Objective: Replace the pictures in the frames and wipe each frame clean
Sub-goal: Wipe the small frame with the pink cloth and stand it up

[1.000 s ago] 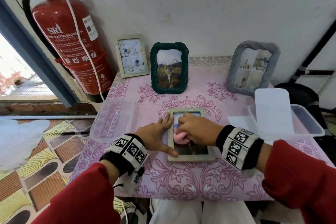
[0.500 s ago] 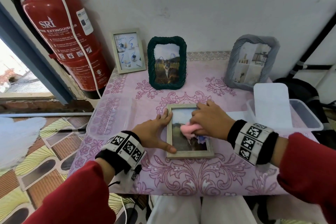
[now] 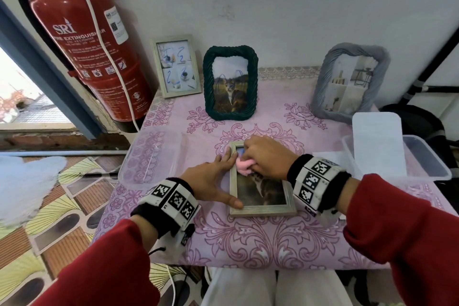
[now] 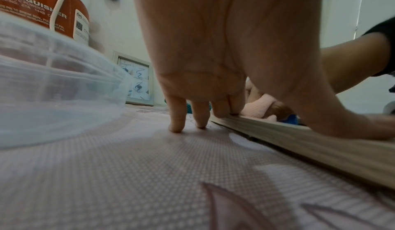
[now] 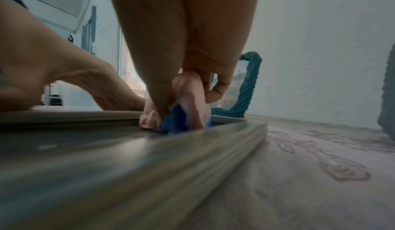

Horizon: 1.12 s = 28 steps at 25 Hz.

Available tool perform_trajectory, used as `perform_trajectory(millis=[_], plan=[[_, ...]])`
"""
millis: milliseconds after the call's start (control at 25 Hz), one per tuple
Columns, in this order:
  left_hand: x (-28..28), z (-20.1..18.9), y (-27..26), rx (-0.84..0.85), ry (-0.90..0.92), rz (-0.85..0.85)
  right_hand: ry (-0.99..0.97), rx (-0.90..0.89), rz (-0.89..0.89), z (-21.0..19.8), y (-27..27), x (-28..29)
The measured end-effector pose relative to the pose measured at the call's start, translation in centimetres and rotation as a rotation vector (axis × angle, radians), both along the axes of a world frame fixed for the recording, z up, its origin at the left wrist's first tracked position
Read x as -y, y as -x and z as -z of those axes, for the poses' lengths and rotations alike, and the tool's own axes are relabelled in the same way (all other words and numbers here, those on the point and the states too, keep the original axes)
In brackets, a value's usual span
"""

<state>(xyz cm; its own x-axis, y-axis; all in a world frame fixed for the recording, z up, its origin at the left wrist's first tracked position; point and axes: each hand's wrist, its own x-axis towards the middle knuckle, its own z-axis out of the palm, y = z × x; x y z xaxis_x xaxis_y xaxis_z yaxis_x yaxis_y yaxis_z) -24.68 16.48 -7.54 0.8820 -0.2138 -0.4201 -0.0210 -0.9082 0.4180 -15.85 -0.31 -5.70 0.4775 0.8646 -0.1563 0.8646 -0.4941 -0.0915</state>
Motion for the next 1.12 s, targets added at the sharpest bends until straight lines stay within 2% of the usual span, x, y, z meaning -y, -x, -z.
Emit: perform_trajectory(millis=[240,360,680,840,1000,1120], plan=[[0.0,0.3,0.1,0.0,0.008,-0.002,0.022,-0.031,-0.119,0.2,4.1,3.2],[-0.1,0.4,0.1,0.009,0.019,-0.017,0.037,0.011,-0.142,0.1,5.0,5.0],[0.0,0.1,0.3,-0.007,0.039,-0.006,0.138,0.197,0.034,-0.3,2.1,4.4],[0.1,0.2,0.3,-0.007,0.027,0.01,0.062,0.134,0.132,-0.2,-0.8,2.9],[0.1,0.2,0.2,-0.005,0.004,0.017,0.037,0.13,0.093,0.9,-1.9,1.8],[0.1,0.3,0.3,0.002,-0.01,0.012,-0.037,-0.032,0.066,1.2,-1.4,1.7]])
